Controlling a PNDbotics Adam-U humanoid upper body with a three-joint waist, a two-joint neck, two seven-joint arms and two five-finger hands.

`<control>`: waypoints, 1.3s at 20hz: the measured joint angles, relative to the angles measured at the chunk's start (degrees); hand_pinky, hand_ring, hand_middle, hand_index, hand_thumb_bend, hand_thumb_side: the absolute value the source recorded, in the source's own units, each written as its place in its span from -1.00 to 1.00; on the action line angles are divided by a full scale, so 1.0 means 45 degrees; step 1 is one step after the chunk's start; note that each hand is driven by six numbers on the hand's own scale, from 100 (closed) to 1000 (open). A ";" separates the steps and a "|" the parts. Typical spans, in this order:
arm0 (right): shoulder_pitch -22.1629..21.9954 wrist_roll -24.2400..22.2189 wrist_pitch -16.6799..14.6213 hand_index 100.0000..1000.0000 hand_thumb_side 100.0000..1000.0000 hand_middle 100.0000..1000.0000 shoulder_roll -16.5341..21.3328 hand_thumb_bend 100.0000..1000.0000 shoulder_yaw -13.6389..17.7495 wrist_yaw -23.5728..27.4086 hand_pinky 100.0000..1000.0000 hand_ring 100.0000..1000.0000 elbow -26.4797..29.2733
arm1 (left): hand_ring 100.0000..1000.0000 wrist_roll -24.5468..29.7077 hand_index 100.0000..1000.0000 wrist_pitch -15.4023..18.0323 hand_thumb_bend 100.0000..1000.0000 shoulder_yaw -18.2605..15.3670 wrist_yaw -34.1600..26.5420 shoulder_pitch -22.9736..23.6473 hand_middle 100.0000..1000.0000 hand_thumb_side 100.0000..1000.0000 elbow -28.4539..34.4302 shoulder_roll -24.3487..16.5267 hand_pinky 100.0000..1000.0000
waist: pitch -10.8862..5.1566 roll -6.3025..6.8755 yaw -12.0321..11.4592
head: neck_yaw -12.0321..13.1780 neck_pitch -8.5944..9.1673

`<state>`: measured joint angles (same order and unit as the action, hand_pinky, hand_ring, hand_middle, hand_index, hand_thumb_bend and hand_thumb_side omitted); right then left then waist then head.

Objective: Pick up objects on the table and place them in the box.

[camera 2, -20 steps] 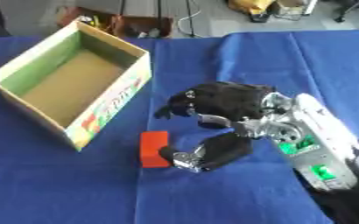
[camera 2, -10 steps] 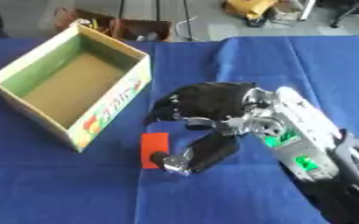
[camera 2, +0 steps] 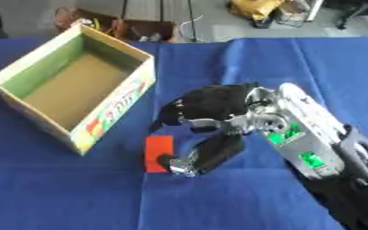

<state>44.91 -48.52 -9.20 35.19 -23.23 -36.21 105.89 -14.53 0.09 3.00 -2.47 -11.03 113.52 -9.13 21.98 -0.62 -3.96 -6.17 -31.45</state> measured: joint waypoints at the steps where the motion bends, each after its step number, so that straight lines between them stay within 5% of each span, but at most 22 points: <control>1: 0.0002 0.0169 0.0070 1.00 1.00 0.64 0.0000 -1.00 -0.0025 -0.0107 0.78 0.75 -0.0054 | 0.80 0.0000 0.35 0.0000 -1.00 0.0000 0.0000 0.0001 0.58 0.98 0.0000 0.0000 0.14 | 0.0000 0.0001 -0.0004 | -0.0003 0.0000; 8: 0.0000 0.0728 -0.0014 1.00 1.00 0.66 -0.0099 -1.00 -0.0275 -0.0700 0.82 0.78 -0.0426 | 0.80 0.0026 0.35 -0.0032 -1.00 0.0002 0.0000 0.0013 0.58 0.99 0.0000 0.0000 0.14 | 0.0003 0.0036 -0.0071 | -0.0023 0.0001; 9: 0.0000 0.0670 -0.0049 1.00 0.56 0.68 -0.0133 -1.00 -0.0285 -0.0694 0.84 0.79 -0.0456 | 0.80 0.0031 0.35 -0.0037 -1.00 0.0003 0.0000 0.0015 0.58 0.99 0.0000 0.0000 0.14 | 0.0003 0.0038 -0.0071 | -0.0024 0.0001; 11: 0.0000 0.0497 -0.0166 1.00 0.72 0.70 -0.0155 -0.97 -0.0346 -0.0682 0.85 0.80 -0.0542 | 0.80 0.0044 0.35 -0.0050 -1.00 0.0005 0.0000 0.0016 0.58 0.99 0.0000 0.0000 0.14 | 0.0009 0.0038 -0.0082 | -0.0054 0.0001; 12: 0.0000 0.0388 -0.0246 1.00 1.00 0.71 -0.0165 -0.76 -0.0368 -0.0682 0.84 0.80 -0.0613 | 0.80 0.0047 0.35 -0.0053 -1.00 0.0006 0.0000 0.0016 0.58 0.99 0.0000 0.0000 0.14 | 0.0021 0.0041 -0.0086 | -0.0067 0.0001; 22: 0.0109 0.0438 -0.0595 1.00 1.00 0.74 -0.0500 -0.71 -0.0345 -0.1165 0.84 0.80 -0.1349 | 0.80 0.0064 0.35 -0.0066 -1.00 0.0070 -0.0001 0.0022 0.58 0.98 0.0000 0.0000 0.14 | 0.0068 0.0034 -0.0087 | -0.0124 0.0001; 24: 0.0106 0.0444 -0.0648 1.00 0.84 0.74 -0.0598 -0.78 -0.0349 -0.1316 0.84 0.80 -0.1572 | 0.80 0.0067 0.35 -0.0069 -1.00 0.0070 -0.0001 0.0022 0.58 0.98 0.0000 0.0000 0.14 | 0.0081 0.0028 -0.0088 | -0.0125 0.0002; 25: 0.0105 0.0416 -0.0686 1.00 0.39 0.74 -0.0641 -1.00 -0.0349 -0.1365 0.85 0.80 -0.1668 | 0.80 0.0069 0.36 -0.0070 -1.00 0.0070 -0.0002 0.0023 0.58 0.98 0.0000 0.0000 0.14 | 0.0088 0.0025 -0.0089 | -0.0125 0.0002; 26: 0.0101 0.0387 -0.0716 1.00 0.14 0.75 -0.0692 -1.00 -0.0349 -0.1394 0.86 0.81 -0.1738 | 0.80 0.0069 0.36 -0.0070 -1.00 0.0070 -0.0004 0.0023 0.58 0.99 0.0000 0.0000 0.14 | 0.0095 0.0017 -0.0089 | -0.0125 0.0002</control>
<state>45.37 -46.77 -12.42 32.08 -24.80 -42.48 98.07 -14.22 -0.22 3.31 -2.48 -10.92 113.52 -9.13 22.41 -0.54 -4.36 -6.73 -31.44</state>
